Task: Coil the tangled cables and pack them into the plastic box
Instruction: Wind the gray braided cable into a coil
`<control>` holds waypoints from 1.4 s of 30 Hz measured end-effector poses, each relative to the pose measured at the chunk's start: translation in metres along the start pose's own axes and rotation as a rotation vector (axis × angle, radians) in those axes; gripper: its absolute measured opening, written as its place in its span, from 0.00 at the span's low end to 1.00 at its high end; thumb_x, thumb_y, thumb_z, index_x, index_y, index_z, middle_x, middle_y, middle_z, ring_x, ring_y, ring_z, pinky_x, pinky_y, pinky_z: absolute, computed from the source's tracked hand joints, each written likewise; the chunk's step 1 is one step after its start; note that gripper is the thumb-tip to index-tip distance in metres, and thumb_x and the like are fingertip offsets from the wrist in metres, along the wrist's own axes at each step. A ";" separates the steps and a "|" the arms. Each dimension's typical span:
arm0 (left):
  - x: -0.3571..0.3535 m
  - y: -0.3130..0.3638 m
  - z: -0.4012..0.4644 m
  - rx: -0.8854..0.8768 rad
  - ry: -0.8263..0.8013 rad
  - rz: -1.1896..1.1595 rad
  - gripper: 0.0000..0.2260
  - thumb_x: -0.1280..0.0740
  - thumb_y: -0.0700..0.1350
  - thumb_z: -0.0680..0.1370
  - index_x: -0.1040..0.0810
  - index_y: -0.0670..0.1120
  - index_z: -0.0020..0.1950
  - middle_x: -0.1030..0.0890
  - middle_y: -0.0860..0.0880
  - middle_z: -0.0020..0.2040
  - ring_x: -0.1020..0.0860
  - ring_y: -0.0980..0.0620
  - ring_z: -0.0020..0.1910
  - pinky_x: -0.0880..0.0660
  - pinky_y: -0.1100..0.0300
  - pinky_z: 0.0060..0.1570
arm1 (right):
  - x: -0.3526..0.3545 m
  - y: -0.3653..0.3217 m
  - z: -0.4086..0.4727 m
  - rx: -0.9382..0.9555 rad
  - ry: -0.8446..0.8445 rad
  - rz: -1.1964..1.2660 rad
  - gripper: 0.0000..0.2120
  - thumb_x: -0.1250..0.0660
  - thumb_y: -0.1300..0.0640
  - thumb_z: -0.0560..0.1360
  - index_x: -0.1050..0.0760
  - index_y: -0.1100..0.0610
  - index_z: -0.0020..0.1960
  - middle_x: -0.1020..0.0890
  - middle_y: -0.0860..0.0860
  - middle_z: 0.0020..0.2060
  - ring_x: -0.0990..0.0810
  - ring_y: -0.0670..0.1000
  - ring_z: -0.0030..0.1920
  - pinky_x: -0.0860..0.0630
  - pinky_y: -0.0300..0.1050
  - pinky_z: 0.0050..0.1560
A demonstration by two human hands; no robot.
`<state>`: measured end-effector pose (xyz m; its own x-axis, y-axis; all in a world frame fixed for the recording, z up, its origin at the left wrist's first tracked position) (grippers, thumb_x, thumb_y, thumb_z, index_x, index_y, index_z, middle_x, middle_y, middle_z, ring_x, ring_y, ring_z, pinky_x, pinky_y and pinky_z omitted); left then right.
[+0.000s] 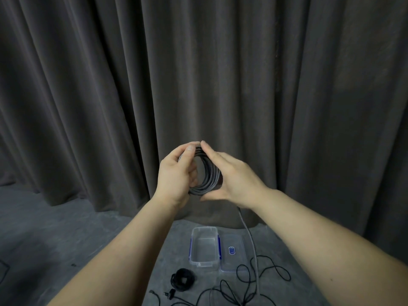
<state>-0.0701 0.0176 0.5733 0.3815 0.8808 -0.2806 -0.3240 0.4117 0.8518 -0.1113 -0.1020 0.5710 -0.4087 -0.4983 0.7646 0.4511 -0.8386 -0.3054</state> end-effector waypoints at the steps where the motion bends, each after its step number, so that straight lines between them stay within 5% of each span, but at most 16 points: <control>1: 0.000 0.000 -0.001 0.005 -0.005 0.000 0.11 0.42 0.44 0.83 0.21 0.43 0.54 0.38 0.52 0.27 0.42 0.58 0.22 0.43 0.66 0.21 | 0.001 0.000 -0.001 0.004 0.008 0.016 0.57 0.20 0.45 0.61 0.54 0.45 0.78 0.31 0.48 0.71 0.32 0.49 0.70 0.36 0.33 0.66; 3: 0.001 -0.001 -0.002 0.014 -0.001 0.011 0.11 0.42 0.44 0.83 0.20 0.43 0.54 0.37 0.53 0.26 0.41 0.59 0.22 0.43 0.66 0.21 | 0.003 -0.001 -0.001 -0.011 -0.002 0.056 0.55 0.20 0.45 0.61 0.50 0.46 0.78 0.29 0.48 0.70 0.31 0.47 0.69 0.39 0.29 0.66; 6: 0.003 -0.003 -0.004 0.010 -0.001 0.031 0.11 0.42 0.43 0.83 0.20 0.44 0.54 0.39 0.53 0.26 0.42 0.58 0.22 0.45 0.65 0.22 | 0.006 0.006 0.000 -0.071 0.032 0.254 0.40 0.24 0.44 0.67 0.38 0.44 0.75 0.24 0.48 0.66 0.27 0.44 0.66 0.33 0.39 0.68; 9: 0.001 -0.005 -0.004 0.008 -0.023 0.059 0.10 0.41 0.43 0.83 0.20 0.45 0.53 0.41 0.49 0.29 0.43 0.57 0.23 0.46 0.65 0.22 | 0.015 0.007 0.000 -0.017 0.272 0.270 0.19 0.35 0.52 0.76 0.25 0.48 0.67 0.19 0.49 0.53 0.20 0.46 0.54 0.26 0.41 0.58; 11: 0.000 -0.005 -0.005 0.021 -0.048 0.063 0.10 0.41 0.42 0.82 0.20 0.45 0.52 0.40 0.48 0.30 0.43 0.56 0.24 0.45 0.65 0.23 | 0.020 0.009 0.000 -0.020 0.407 0.264 0.15 0.38 0.61 0.76 0.19 0.53 0.59 0.18 0.50 0.46 0.19 0.48 0.47 0.24 0.42 0.53; 14: 0.000 -0.004 -0.005 0.050 -0.088 0.040 0.10 0.41 0.42 0.82 0.20 0.45 0.52 0.38 0.49 0.29 0.43 0.56 0.23 0.45 0.66 0.23 | 0.026 0.019 0.002 -0.151 0.431 0.350 0.13 0.38 0.65 0.76 0.17 0.54 0.50 0.17 0.48 0.41 0.19 0.48 0.43 0.21 0.48 0.50; 18: 0.005 -0.001 -0.001 0.051 -0.064 0.053 0.10 0.41 0.42 0.82 0.20 0.45 0.51 0.38 0.50 0.28 0.43 0.56 0.23 0.45 0.66 0.22 | 0.027 0.014 -0.001 -0.143 0.355 0.382 0.06 0.34 0.60 0.76 0.19 0.52 0.50 0.17 0.47 0.42 0.20 0.48 0.44 0.24 0.39 0.48; 26: -0.004 0.000 -0.003 0.044 -0.092 0.105 0.10 0.41 0.43 0.83 0.19 0.45 0.52 0.42 0.49 0.31 0.45 0.56 0.25 0.49 0.63 0.25 | 0.030 0.018 0.001 -0.157 0.408 0.440 0.11 0.33 0.58 0.74 0.22 0.41 0.47 0.21 0.40 0.34 0.22 0.44 0.36 0.21 0.48 0.46; 31: -0.008 0.001 -0.003 0.043 -0.077 0.058 0.13 0.42 0.43 0.83 0.17 0.48 0.49 0.42 0.48 0.32 0.45 0.54 0.26 0.51 0.60 0.27 | 0.028 0.014 0.001 -0.162 0.366 0.384 0.14 0.38 0.65 0.77 0.18 0.56 0.56 0.16 0.47 0.49 0.19 0.45 0.52 0.25 0.43 0.60; 35: -0.011 0.006 -0.002 0.030 -0.033 0.000 0.13 0.43 0.43 0.83 0.19 0.48 0.50 0.42 0.49 0.30 0.46 0.55 0.25 0.50 0.61 0.26 | 0.023 0.005 -0.001 -0.140 0.327 0.349 0.16 0.39 0.61 0.78 0.22 0.56 0.64 0.18 0.49 0.57 0.23 0.45 0.58 0.31 0.31 0.61; 39: -0.019 0.008 -0.006 0.031 -0.033 -0.020 0.13 0.44 0.44 0.83 0.19 0.47 0.50 0.41 0.49 0.29 0.45 0.56 0.24 0.46 0.64 0.24 | 0.017 0.004 -0.001 -0.202 0.351 0.479 0.17 0.41 0.62 0.81 0.27 0.55 0.68 0.23 0.42 0.59 0.25 0.37 0.58 0.36 0.22 0.57; 42: -0.026 0.011 -0.012 0.011 -0.051 0.000 0.12 0.44 0.42 0.84 0.20 0.46 0.51 0.37 0.52 0.26 0.40 0.58 0.22 0.40 0.67 0.21 | 0.007 0.002 -0.002 -0.257 0.396 0.671 0.16 0.45 0.60 0.83 0.28 0.53 0.68 0.23 0.38 0.54 0.24 0.30 0.46 0.33 0.21 0.48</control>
<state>-0.0945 0.0020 0.5846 0.4249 0.8675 -0.2585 -0.3147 0.4093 0.8564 -0.1145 -0.1079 0.5750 -0.3875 -0.9126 0.1306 0.5230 -0.3343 -0.7840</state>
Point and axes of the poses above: each hand's wrist, its own z-axis towards the middle knuckle, its own x-axis out of the back of the hand, y = z × x, the point moved 6 cm from there along z, towards the middle knuckle
